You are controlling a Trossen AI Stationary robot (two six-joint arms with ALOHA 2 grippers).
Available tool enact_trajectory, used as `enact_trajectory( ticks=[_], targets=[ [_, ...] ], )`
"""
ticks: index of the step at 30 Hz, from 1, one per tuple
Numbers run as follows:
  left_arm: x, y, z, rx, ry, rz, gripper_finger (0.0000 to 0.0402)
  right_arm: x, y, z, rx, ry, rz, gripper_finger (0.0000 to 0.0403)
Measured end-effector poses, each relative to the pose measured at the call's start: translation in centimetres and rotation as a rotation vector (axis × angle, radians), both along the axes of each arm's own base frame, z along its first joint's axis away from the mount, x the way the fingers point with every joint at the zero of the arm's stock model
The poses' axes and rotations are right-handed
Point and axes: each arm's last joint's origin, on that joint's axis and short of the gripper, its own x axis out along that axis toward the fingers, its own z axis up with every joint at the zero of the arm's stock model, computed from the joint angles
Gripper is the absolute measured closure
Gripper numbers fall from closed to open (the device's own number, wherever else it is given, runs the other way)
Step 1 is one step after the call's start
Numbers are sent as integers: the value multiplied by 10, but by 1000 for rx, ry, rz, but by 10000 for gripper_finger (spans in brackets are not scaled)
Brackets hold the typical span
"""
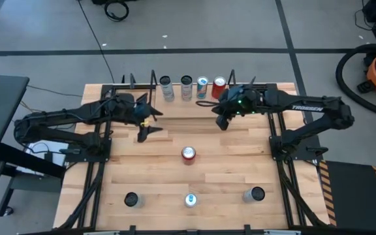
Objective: Place canned beverage on shelf
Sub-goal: Put the red soda can on the shelf aligned with the other red soda can
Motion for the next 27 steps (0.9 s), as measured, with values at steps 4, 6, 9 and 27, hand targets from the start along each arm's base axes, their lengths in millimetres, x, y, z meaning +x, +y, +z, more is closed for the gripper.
enact_trajectory(
  ticks=[4, 6, 9, 27],
  targets=[
    [1, -4, -1, 4, 9, -20, 88, 11, 0, -6, 51, -8, 52, 372],
    [1, -6, -3, 0, 28, -29, 88, 16, 1, -8, 90, -26, 77, 372],
    [3, -9, -5, 3, 15, -45, 88, 24, 3, -9, 139, -65, 146, 372],
    [6, -11, -29, -30, -8, -36, 88, 41, 21, -8, -22, -143, 462, 308]
  ],
)
